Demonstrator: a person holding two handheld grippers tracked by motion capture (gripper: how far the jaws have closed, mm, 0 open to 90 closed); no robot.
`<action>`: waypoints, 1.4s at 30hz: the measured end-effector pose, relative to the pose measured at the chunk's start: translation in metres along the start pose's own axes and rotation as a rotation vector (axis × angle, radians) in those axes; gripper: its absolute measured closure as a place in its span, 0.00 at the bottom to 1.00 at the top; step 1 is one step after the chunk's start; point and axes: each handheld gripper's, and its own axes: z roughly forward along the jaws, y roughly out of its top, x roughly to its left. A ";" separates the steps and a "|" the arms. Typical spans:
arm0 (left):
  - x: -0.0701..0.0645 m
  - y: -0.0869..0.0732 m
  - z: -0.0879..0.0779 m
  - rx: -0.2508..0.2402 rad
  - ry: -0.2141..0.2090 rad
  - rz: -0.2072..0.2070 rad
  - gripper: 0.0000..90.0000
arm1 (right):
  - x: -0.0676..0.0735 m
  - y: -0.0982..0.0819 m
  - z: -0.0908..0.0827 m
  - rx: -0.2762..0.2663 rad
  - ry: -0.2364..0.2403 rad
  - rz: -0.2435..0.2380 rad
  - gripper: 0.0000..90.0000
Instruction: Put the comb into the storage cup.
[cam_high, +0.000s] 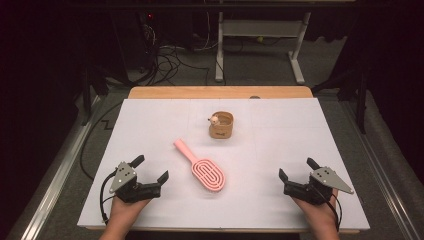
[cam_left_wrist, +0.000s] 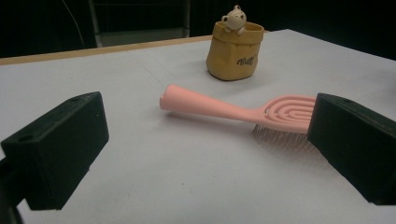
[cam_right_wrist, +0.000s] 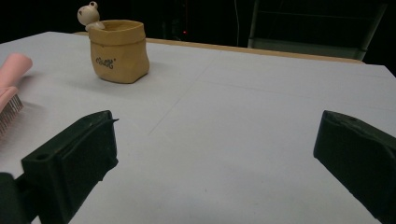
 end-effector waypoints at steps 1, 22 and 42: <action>0.000 0.000 0.000 -0.003 -0.001 -0.003 0.00 | 0.000 0.000 0.000 0.001 0.001 -0.003 0.00; -0.001 0.001 0.001 0.001 -0.005 0.010 0.00 | 0.012 0.002 0.004 0.047 0.052 -0.019 0.00; -0.009 0.006 0.003 0.021 -0.069 0.027 0.00 | 0.035 0.003 0.011 0.086 0.114 -0.071 0.00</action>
